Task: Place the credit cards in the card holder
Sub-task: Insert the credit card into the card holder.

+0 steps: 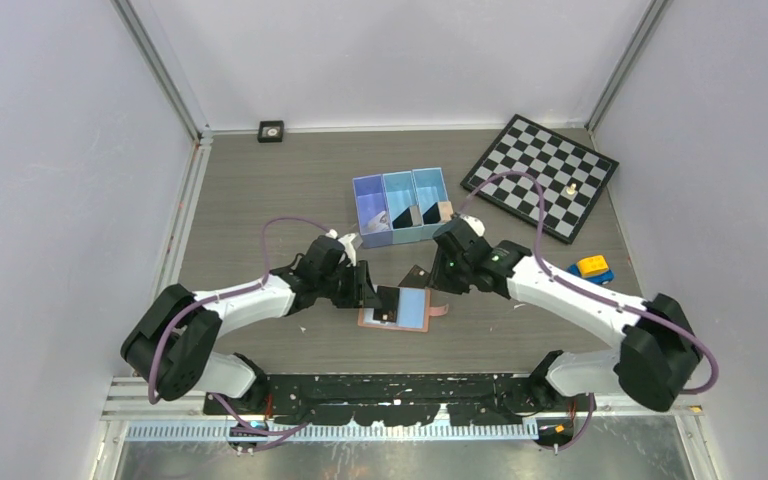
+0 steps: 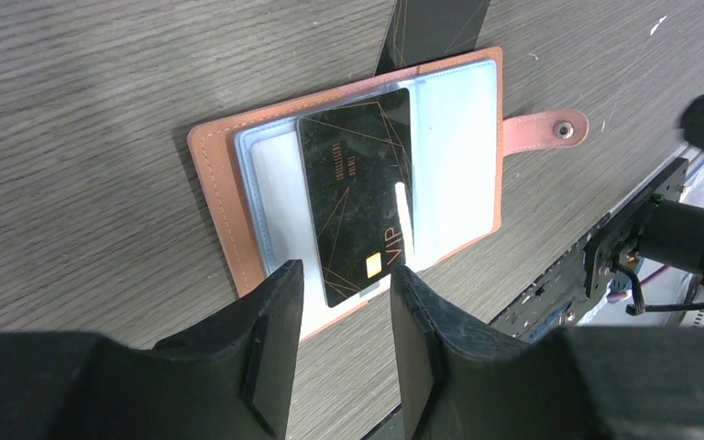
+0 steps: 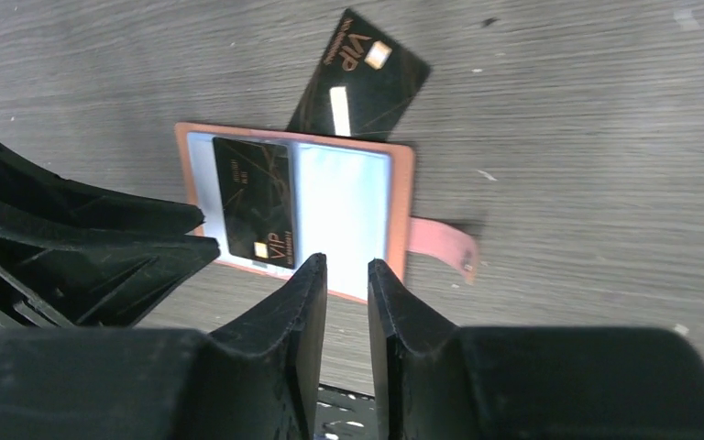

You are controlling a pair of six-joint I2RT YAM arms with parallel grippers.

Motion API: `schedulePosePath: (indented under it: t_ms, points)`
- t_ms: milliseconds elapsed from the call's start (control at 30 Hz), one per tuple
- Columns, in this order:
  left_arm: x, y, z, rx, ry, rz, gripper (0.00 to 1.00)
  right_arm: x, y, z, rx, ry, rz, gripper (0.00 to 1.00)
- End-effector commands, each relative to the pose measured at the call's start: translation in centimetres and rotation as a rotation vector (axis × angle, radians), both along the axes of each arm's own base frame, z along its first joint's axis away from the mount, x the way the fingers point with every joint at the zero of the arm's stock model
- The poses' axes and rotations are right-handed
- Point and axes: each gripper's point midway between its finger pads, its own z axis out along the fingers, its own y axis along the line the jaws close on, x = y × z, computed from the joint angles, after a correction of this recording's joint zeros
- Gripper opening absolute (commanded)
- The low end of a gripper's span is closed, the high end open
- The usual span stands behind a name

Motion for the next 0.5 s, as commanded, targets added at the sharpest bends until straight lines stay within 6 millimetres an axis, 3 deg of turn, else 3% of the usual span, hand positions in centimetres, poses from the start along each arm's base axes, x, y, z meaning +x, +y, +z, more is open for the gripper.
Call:
schedulePosePath:
  t_ms: [0, 167, 333, 467]
  points:
    - [1.1, 0.0, 0.9, -0.003, -0.051, 0.016, 0.42, 1.1, 5.4, -0.2, 0.195, 0.019, 0.044, 0.26]
    - [1.4, 0.8, 0.8, 0.041, -0.070, 0.026, 0.43, 1.4, 8.0, -2.0, 0.229, 0.070, 0.082, 0.25]
    - [1.5, 2.2, 0.1, 0.119, -0.081, 0.036, 0.43, 1.7, 8.8, -4.7, 0.202, 0.119, 0.064, 0.25]
    - [1.3, 2.0, 0.2, 0.100, -0.090, 0.022, 0.45, 1.5, 9.6, -6.3, 0.191, 0.151, 0.073, 0.28]
